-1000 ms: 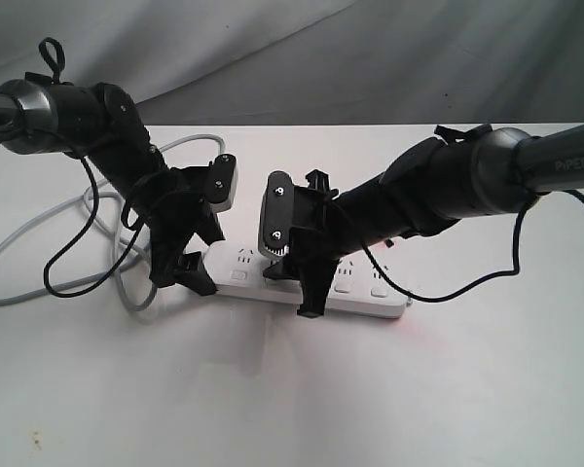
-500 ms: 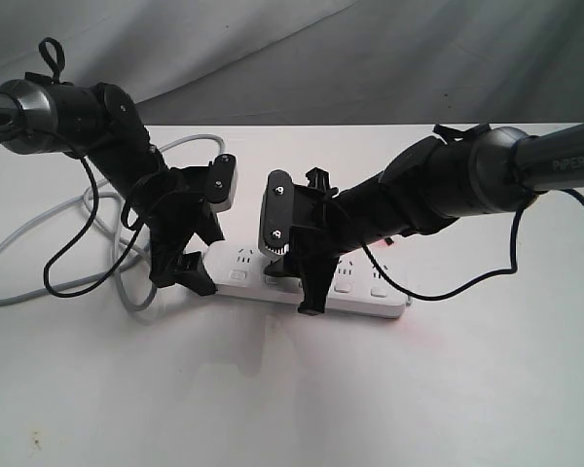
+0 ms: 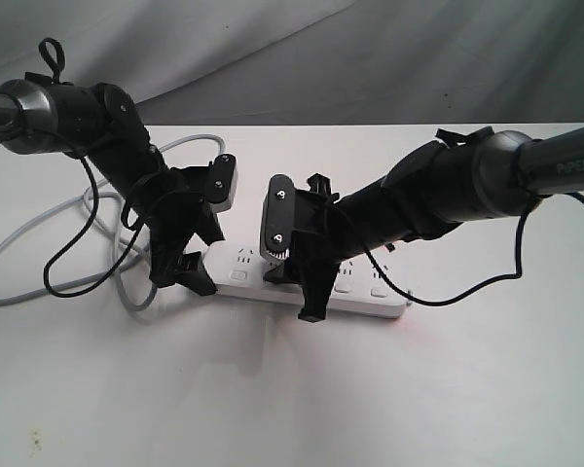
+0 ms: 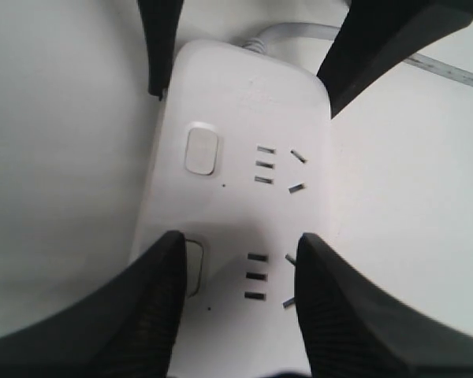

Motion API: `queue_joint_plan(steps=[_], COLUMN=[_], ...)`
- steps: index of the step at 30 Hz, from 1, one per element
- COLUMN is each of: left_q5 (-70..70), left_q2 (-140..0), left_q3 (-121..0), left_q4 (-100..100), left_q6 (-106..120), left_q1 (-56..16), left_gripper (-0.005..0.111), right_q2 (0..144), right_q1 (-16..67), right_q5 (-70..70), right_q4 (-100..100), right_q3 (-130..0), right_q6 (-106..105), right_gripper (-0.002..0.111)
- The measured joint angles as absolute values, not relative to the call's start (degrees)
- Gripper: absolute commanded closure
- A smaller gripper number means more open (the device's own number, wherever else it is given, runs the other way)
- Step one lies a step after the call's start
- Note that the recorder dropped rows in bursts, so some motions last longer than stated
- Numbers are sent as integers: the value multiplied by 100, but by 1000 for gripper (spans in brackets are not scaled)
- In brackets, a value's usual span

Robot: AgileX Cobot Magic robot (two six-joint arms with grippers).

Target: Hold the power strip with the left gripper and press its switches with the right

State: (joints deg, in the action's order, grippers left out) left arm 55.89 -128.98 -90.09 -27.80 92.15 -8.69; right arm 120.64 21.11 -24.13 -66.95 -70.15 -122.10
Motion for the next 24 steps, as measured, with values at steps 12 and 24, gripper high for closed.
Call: queue_joint_plan(steps=[12,24], left_q5=[5589,5602], left_q2=[-12898,-12898], left_q3=[-9009,-9009], left_q4=[-2780,-2780], left_q6=[9215,9226], left_q1=[-856,-856], left_gripper=[55,55], right_q2=[12184,11783], right_q1=[2111,2134], right_q5=[-2442,-2373], right_q4=[-6848,-6745], right_q3=[-7015,-6904], right_q6=[-12210,-12210], right_gripper=[65,65])
